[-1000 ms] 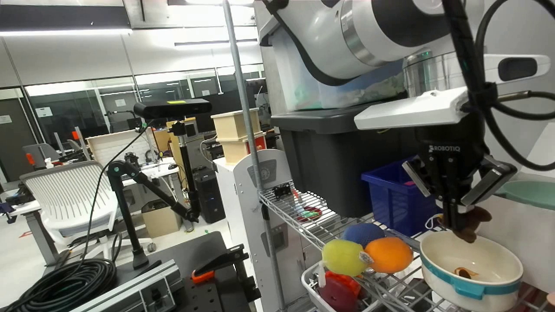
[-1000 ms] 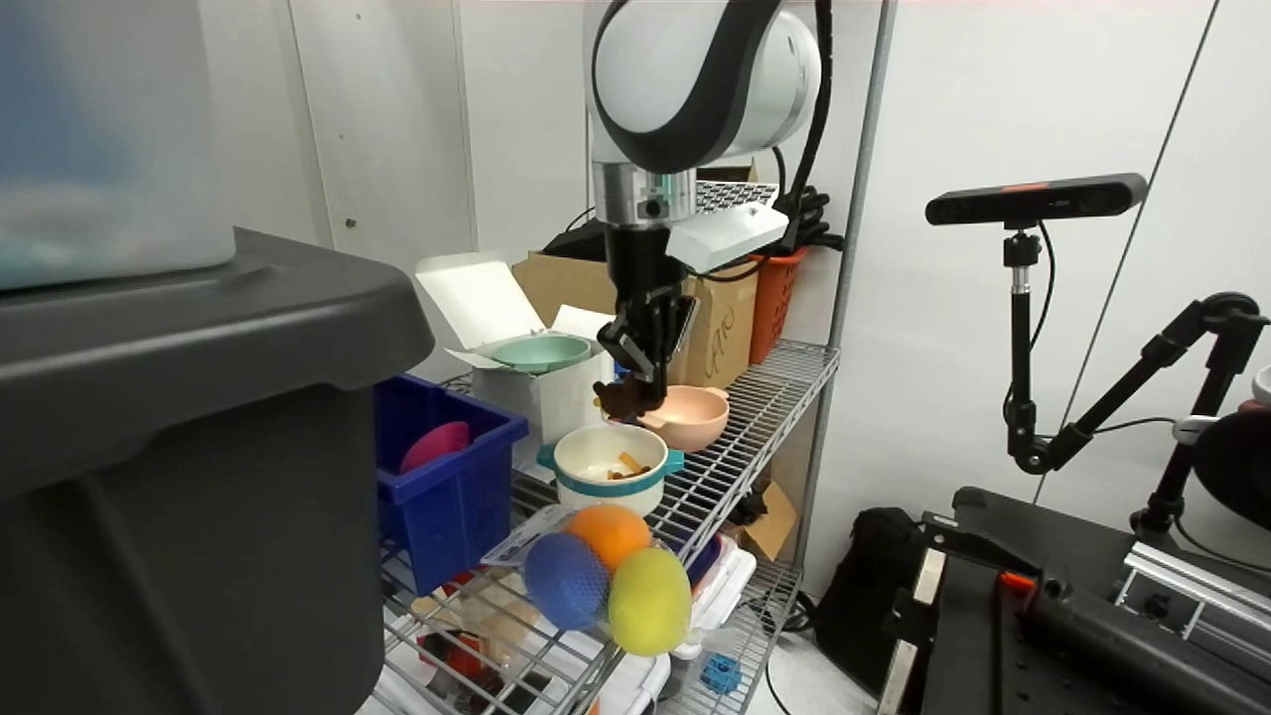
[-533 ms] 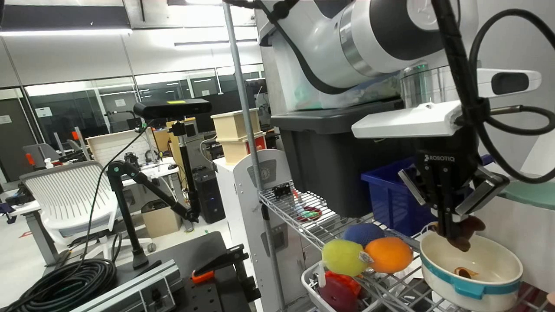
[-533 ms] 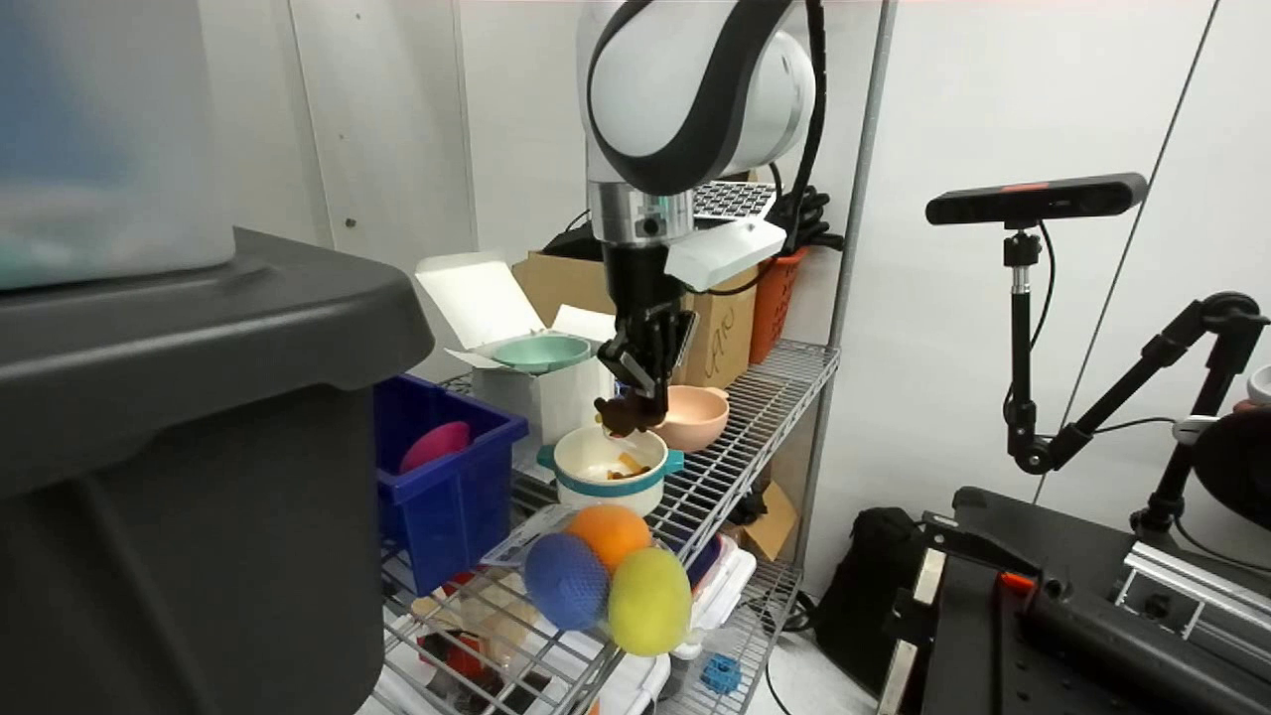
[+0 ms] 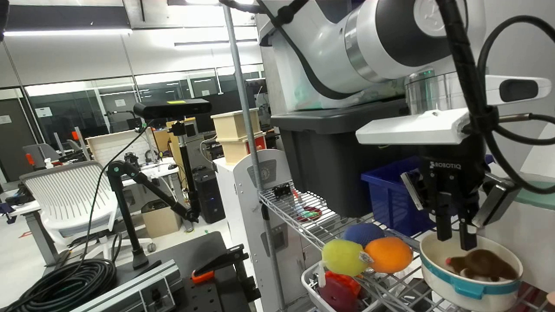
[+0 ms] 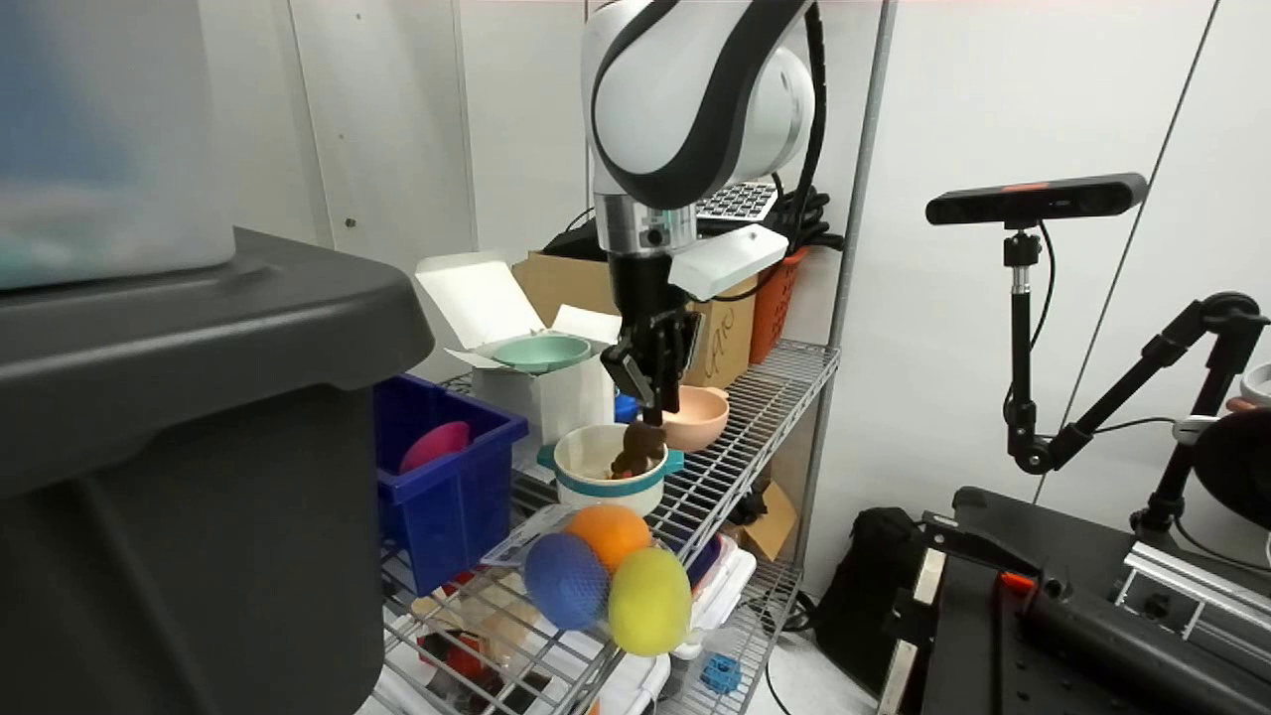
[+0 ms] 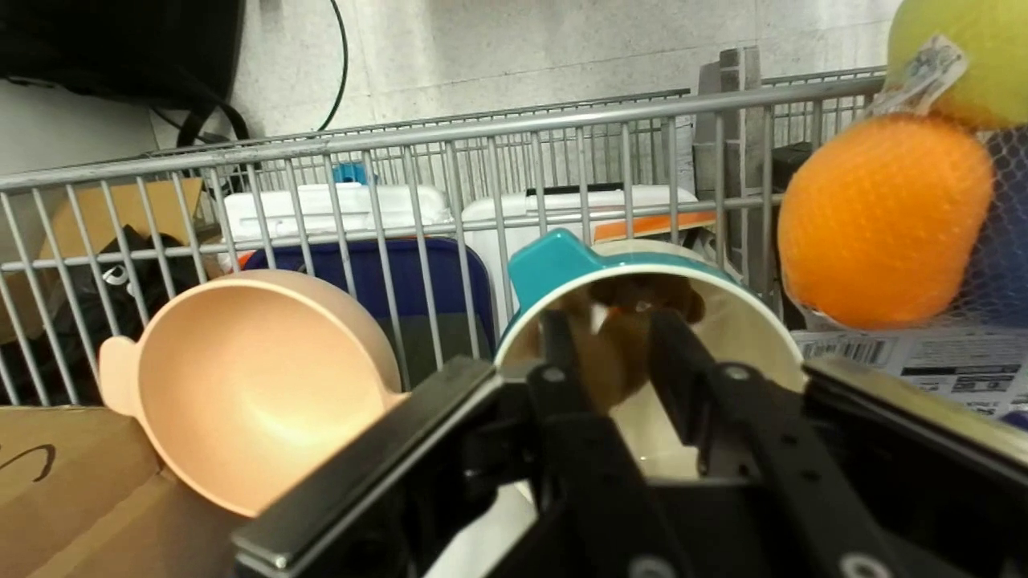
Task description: Move the brown doll from the right bowl to the left bowl
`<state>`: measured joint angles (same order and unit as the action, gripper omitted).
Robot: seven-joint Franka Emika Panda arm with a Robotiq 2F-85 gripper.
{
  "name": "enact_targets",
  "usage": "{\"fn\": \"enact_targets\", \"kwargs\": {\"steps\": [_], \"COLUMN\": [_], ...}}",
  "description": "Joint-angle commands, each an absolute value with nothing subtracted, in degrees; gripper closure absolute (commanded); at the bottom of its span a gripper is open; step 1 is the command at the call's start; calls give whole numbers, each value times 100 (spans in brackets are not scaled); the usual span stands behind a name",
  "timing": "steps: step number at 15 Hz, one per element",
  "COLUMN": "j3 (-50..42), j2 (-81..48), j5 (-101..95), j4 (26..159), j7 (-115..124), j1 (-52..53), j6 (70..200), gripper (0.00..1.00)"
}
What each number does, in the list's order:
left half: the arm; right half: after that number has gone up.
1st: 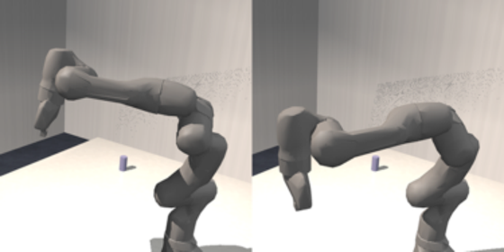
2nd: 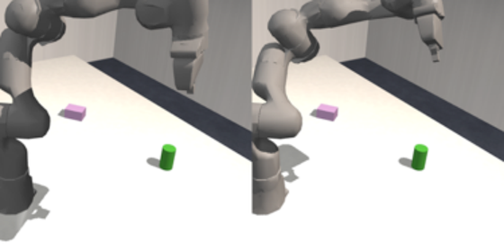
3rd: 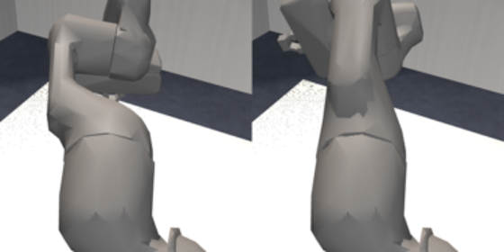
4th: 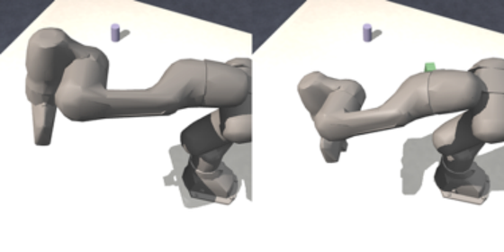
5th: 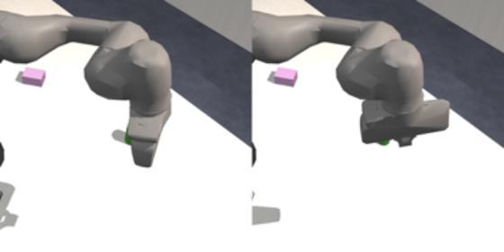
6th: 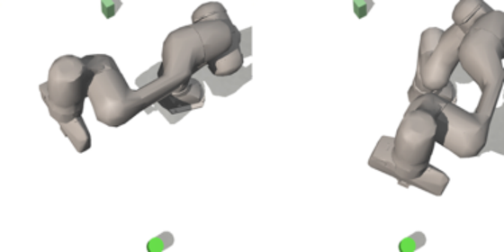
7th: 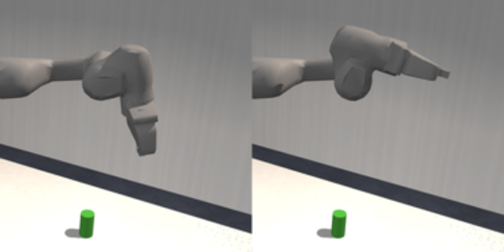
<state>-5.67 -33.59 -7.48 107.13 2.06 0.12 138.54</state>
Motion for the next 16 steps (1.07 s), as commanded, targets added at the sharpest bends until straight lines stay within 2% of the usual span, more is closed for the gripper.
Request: {"fn": "enact_targets", "kwargs": {"steps": [1, 6, 11, 16], "j3": [-615, -663, -720, -681], "j2": [-3443, -3303, -2886, -1895], "j5": [-839, -928, -1264, -1633], "j4": [10551, 10704, 11225, 12345], "j7": [324, 351, 397, 383], "j1": [15, 66, 181, 251], "j6": [13843, 13867, 13908, 13917], "gripper": [38, 1, 0, 0]}}
